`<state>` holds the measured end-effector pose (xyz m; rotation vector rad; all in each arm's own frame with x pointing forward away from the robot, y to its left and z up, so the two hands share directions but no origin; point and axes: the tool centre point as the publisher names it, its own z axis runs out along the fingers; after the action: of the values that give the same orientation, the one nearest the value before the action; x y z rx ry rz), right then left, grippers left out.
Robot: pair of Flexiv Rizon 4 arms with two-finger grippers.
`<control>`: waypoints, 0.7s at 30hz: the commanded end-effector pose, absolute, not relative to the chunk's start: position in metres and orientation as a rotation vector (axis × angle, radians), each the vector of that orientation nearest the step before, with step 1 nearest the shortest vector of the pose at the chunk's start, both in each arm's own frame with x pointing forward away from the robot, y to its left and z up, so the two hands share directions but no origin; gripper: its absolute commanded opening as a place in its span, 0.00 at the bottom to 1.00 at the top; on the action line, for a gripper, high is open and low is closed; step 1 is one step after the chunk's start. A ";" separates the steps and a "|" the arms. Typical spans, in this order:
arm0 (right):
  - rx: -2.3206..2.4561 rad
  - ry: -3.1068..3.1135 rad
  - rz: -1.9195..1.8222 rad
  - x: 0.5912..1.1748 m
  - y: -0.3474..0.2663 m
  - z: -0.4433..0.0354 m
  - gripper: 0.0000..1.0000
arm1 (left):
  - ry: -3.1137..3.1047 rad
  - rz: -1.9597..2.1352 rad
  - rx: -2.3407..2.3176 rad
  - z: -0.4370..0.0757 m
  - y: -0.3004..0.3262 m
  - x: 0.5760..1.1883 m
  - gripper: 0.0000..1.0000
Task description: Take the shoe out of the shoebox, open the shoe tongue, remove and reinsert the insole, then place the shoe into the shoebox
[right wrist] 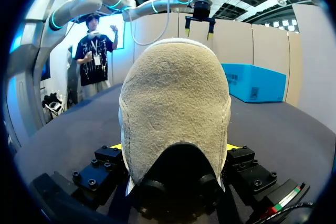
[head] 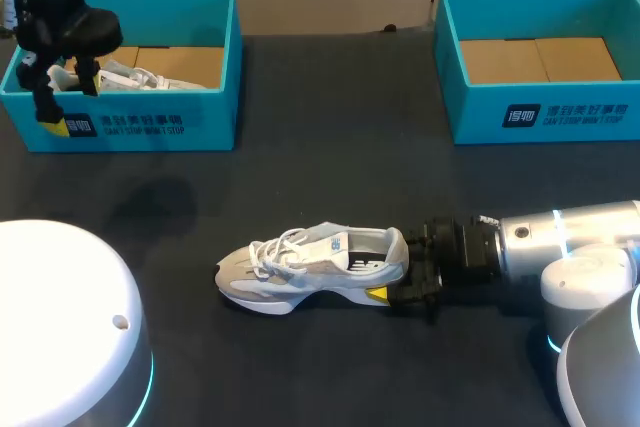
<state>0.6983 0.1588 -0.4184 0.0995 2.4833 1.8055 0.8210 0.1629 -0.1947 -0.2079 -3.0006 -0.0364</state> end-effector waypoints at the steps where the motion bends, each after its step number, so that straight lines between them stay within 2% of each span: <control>1: 0.101 2.487 1.799 0.697 0.160 -0.417 0.00 | -2.941 -0.003 0.071 -0.195 0.162 0.830 1.00; 8: 0.101 2.487 1.799 0.697 0.160 -0.417 0.00 | -2.931 0.006 0.120 -0.196 0.159 0.824 1.00; 21: 0.101 2.487 1.799 0.697 0.160 -0.417 0.00 | -2.842 0.076 1.089 -0.204 0.126 0.768 1.00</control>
<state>0.6982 0.1587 -0.4184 0.0995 2.4833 1.8054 0.7848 0.1262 -0.2018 0.6664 -2.8532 0.0256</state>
